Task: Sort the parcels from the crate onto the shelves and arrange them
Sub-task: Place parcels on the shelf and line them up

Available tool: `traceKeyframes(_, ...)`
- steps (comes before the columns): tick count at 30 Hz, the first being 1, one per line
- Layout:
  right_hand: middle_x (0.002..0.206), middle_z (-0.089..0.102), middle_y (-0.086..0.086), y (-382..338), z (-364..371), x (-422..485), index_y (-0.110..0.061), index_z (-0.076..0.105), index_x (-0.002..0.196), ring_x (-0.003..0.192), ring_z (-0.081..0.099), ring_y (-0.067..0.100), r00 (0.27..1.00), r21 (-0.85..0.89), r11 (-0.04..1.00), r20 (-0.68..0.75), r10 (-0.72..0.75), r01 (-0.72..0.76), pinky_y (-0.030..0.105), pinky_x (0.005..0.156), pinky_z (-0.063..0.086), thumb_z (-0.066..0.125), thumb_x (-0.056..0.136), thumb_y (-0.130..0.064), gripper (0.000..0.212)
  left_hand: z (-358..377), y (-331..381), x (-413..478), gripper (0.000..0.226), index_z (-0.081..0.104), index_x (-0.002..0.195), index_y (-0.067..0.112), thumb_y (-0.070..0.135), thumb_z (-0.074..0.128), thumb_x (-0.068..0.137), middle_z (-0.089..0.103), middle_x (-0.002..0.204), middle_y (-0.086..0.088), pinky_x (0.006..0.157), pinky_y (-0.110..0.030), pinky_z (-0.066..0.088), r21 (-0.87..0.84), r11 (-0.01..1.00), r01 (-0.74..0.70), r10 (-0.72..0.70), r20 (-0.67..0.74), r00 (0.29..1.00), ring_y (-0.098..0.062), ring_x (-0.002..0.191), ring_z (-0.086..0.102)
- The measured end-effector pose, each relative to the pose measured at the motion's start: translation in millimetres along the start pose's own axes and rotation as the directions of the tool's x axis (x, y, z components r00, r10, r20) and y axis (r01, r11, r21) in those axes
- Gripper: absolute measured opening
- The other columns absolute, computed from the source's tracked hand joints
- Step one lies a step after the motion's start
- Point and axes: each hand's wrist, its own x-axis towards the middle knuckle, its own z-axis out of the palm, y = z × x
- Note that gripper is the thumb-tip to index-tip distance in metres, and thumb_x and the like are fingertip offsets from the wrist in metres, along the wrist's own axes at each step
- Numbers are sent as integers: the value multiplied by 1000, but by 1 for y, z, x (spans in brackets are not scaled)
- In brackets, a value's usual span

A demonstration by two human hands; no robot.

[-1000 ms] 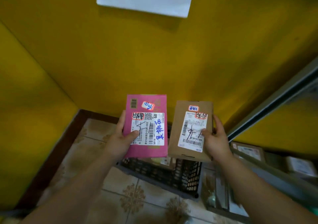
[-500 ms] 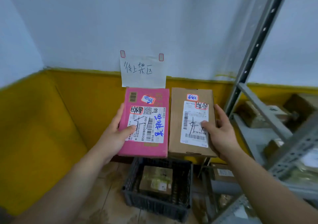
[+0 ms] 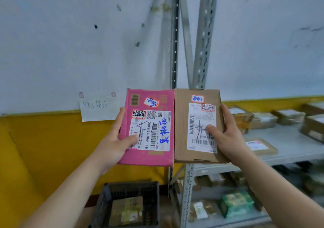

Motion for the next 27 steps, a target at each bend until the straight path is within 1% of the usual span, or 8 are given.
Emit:
traceKeyframes(2,137,51,-9,13,-60,-17,-42,14,155,102,60,8,998,-28,999,-59,16,-17,34,86,53,64,95,-22,81,52,13,-9,80,19,130,67,10,60,92,65,104,25,63,-25,58,-6,999,-33,33,80,996,-5,92,70)
traceKeyframes(6,136,51,-4,39,-194,-61,-29,13,158,93,59,-3,983,-63,994,-169,74,-86,11,69,51,60,97,-10,79,181,31,-22,81,21,137,60,6,61,91,66,114,16,69,-27,59,-70,996,-47,63,256,965,-7,94,70)
traceKeyframes(9,139,53,-3,60,-287,-98,-33,15,157,113,62,17,940,-107,979,-313,134,-175,41,97,52,64,94,-14,82,277,44,-37,81,23,138,62,7,61,93,65,118,9,72,-34,60,-103,995,-10,49,386,921,-16,95,71)
traceKeyframes(11,135,56,-6,69,-341,-121,-39,16,156,114,62,18,905,-106,968,-392,167,-225,49,99,51,66,93,-15,83,334,54,-47,76,27,125,67,6,60,93,64,113,11,66,-30,59,-123,992,-7,61,441,895,-12,86,72)
traceKeyframes(13,126,61,-10,77,-387,-140,-43,18,154,104,67,13,875,-100,957,-441,202,-271,44,90,56,65,93,-14,82,384,64,-53,74,28,129,63,5,60,93,64,107,13,59,-25,56,-140,990,1,68,489,870,-7,76,72)
traceKeyframes(16,112,61,-20,88,-441,-160,-44,18,153,96,66,7,822,-90,944,-522,226,-317,34,80,55,64,94,-14,80,451,74,-54,82,20,141,60,8,61,93,65,112,11,67,-35,59,-134,991,9,70,575,815,-14,82,72)
traceKeyframes(21,125,62,-10,121,-507,-168,-47,15,153,100,69,16,737,-60,916,-615,279,-397,48,90,56,65,93,-17,84,546,77,-45,80,17,134,63,9,59,94,62,103,12,55,-27,56,-123,992,33,58,668,742,-14,72,73)
traceKeyframes(27,116,64,-13,169,-578,-119,-48,14,152,93,71,14,702,-61,896,-646,300,-439,46,84,59,65,93,-18,84,657,62,5,78,24,128,69,11,61,93,64,115,-1,75,-49,59,-146,984,105,31,713,700,-30,88,72)
